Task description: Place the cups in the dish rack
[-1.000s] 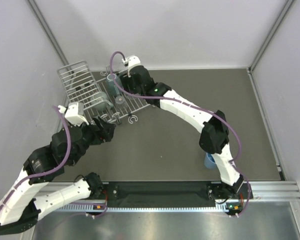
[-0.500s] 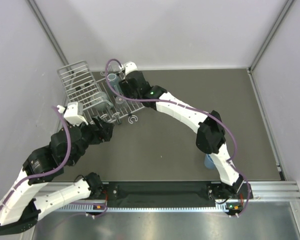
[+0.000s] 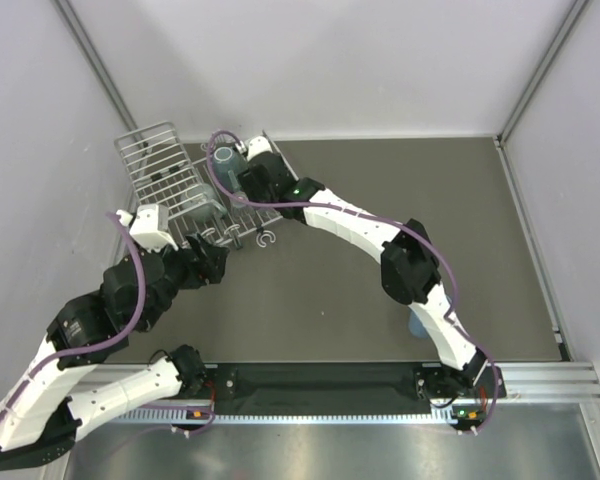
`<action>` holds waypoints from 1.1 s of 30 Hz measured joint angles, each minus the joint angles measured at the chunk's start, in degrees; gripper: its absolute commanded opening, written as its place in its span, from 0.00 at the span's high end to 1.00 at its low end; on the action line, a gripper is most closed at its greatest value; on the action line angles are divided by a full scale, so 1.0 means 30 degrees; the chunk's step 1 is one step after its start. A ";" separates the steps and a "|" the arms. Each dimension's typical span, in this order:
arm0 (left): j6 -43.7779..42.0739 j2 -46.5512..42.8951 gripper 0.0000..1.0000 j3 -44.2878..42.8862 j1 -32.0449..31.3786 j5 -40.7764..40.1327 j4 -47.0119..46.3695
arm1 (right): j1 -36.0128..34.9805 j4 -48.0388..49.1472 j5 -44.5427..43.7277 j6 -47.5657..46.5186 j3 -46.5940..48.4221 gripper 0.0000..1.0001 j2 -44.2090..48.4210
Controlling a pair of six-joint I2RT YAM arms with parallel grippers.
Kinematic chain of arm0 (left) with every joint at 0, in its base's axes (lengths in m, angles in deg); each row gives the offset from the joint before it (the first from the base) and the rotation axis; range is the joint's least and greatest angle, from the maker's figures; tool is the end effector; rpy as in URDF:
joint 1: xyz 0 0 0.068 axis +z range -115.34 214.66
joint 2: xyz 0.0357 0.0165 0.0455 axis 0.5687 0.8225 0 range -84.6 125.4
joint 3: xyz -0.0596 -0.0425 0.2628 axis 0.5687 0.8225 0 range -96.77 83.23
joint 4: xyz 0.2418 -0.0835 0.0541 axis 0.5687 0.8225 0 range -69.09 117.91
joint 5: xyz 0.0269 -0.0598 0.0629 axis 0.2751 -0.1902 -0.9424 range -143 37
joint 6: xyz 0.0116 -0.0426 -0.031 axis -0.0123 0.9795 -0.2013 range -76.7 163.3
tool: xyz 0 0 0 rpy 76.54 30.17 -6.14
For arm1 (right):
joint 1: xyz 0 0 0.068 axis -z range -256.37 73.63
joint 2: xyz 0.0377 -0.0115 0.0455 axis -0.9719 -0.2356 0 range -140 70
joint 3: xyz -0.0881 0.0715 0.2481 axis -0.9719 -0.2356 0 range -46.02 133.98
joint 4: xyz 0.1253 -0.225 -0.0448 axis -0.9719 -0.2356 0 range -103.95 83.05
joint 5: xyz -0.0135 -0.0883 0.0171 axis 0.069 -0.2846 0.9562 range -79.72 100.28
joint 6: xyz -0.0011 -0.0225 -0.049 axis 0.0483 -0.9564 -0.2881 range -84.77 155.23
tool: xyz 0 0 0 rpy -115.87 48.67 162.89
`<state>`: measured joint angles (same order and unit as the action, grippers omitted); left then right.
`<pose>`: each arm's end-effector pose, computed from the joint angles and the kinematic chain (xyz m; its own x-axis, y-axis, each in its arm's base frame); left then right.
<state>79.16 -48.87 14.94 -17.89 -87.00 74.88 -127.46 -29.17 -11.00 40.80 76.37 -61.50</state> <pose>0.0622 -0.0484 0.4123 -0.3800 -0.3024 -0.8742 0.1469 0.9133 -0.3798 0.3480 0.4104 0.2759 -0.3765 -0.3224 -0.8685 -0.4963 0.8618 -0.1048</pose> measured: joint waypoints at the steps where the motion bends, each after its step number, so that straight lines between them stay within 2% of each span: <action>1: -0.0022 0.0000 0.21 0.0073 0.0000 0.0015 -0.0022 | 0.0036 0.0044 0.0007 0.0007 0.0007 1.00 -0.0051; 17: -0.0015 0.0000 0.21 0.0699 0.0000 0.0087 -0.0124 | 0.0882 0.1581 0.0430 0.0153 0.0918 1.00 -0.1647; 33: -0.0102 0.0007 0.20 0.1035 0.0000 0.0015 -0.0423 | 0.1552 0.3264 0.0823 -0.0109 0.3286 1.00 -0.3694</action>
<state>78.85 -48.85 18.04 -17.89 -86.95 73.62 -122.81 -19.38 -8.53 40.47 86.22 -72.58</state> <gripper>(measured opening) 0.796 0.657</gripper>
